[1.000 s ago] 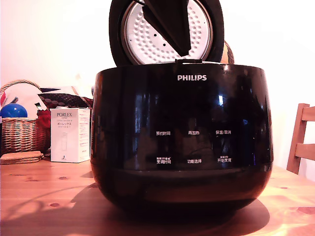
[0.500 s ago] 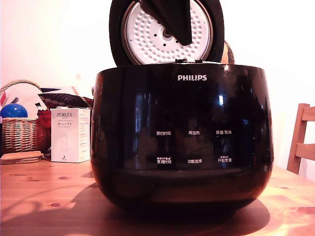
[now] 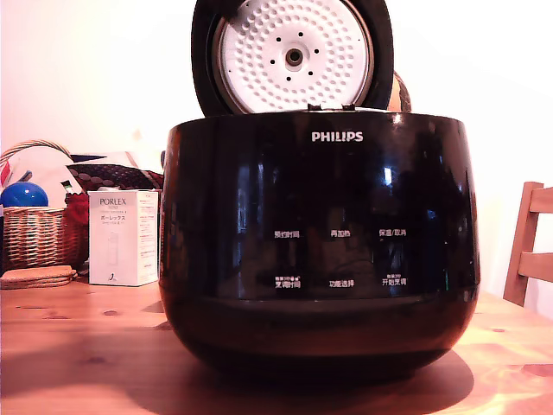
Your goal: Place the pot you are holding inside the rice cooker
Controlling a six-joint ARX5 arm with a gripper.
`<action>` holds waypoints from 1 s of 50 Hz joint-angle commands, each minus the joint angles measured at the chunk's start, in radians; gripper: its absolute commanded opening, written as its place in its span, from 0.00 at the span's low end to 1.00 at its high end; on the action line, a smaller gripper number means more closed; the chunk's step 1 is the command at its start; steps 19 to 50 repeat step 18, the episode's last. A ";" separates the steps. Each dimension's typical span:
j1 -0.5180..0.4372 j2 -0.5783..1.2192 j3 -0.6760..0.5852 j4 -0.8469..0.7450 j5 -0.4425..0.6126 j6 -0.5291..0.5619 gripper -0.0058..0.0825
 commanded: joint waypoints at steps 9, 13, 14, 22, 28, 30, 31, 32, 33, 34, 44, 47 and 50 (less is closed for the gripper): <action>0.143 -0.101 0.000 0.033 -0.029 -0.006 0.04; 0.180 -0.122 0.000 0.048 -0.029 -0.006 0.04; 0.187 -0.126 0.000 0.051 -0.028 -0.006 0.04; 0.207 -0.137 0.000 0.057 -0.028 -0.003 0.04; 0.207 -0.137 0.000 0.057 -0.028 -0.003 0.04; 0.207 -0.137 0.000 0.057 -0.028 -0.003 0.04; 0.207 -0.137 0.000 0.057 -0.028 -0.003 0.04; 0.207 -0.137 0.000 0.057 -0.028 -0.003 0.04; 0.207 -0.137 0.000 0.057 -0.028 -0.003 0.04; 0.207 -0.137 0.000 0.057 -0.028 -0.003 0.04; 0.207 -0.137 0.000 0.057 -0.028 -0.003 0.04; 0.207 -0.137 0.000 0.057 -0.028 -0.003 0.04; 0.207 -0.137 0.000 0.057 -0.028 -0.003 0.04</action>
